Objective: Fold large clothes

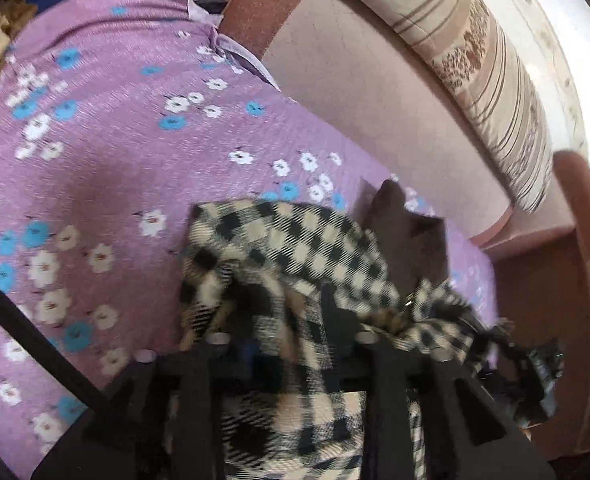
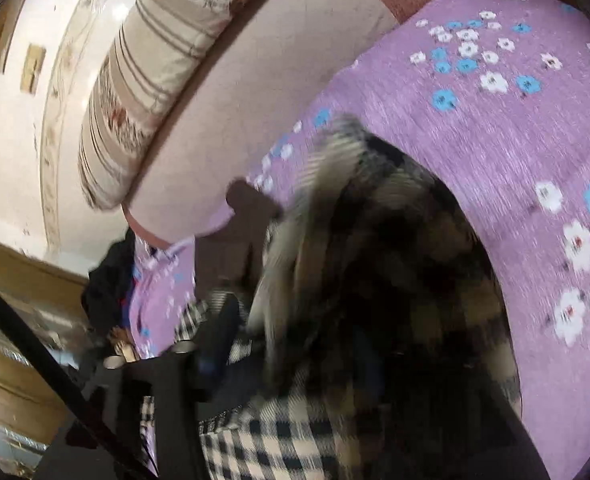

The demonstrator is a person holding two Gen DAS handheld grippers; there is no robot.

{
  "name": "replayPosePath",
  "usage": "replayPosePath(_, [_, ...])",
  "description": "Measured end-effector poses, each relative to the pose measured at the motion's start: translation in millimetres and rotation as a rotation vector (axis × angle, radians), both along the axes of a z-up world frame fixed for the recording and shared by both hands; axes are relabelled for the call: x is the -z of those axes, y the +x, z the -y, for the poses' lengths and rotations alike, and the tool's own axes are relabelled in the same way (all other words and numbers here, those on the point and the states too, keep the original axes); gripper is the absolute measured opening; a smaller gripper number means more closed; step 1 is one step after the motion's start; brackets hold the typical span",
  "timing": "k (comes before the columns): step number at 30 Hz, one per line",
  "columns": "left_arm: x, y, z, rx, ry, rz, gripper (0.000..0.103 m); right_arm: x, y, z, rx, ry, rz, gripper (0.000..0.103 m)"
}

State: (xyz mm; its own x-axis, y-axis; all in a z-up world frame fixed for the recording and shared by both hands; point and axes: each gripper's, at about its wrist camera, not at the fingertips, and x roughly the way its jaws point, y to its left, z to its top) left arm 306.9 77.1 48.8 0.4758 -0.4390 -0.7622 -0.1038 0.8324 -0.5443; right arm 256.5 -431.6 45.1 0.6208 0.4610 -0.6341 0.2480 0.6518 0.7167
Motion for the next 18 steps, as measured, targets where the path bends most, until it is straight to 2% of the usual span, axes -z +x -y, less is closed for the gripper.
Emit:
replayPosePath(4, [7, 12, -10, -0.057, -0.171, -0.016, 0.050, -1, 18, 2, 0.024, -0.029, -0.006, 0.066])
replayPosePath(8, [13, 21, -21, -0.135, -0.316, -0.010, 0.071, 0, 34, -2, 0.019, -0.089, -0.026, 0.066])
replayPosePath(11, [8, 27, -32, -0.185, -0.332, 0.014, 0.078, -1, 42, -7, 0.002, -0.146, -0.036, 0.067])
replayPosePath(14, [5, 32, -41, -0.202, -0.344, 0.016, 0.079, 0, 49, -12, -0.010, -0.188, -0.042, 0.067])
replayPosePath(18, [-7, 28, -50, -0.192, -0.261, 0.027, 0.079, -8, 50, -12, -0.017, -0.223, -0.029, 0.067])
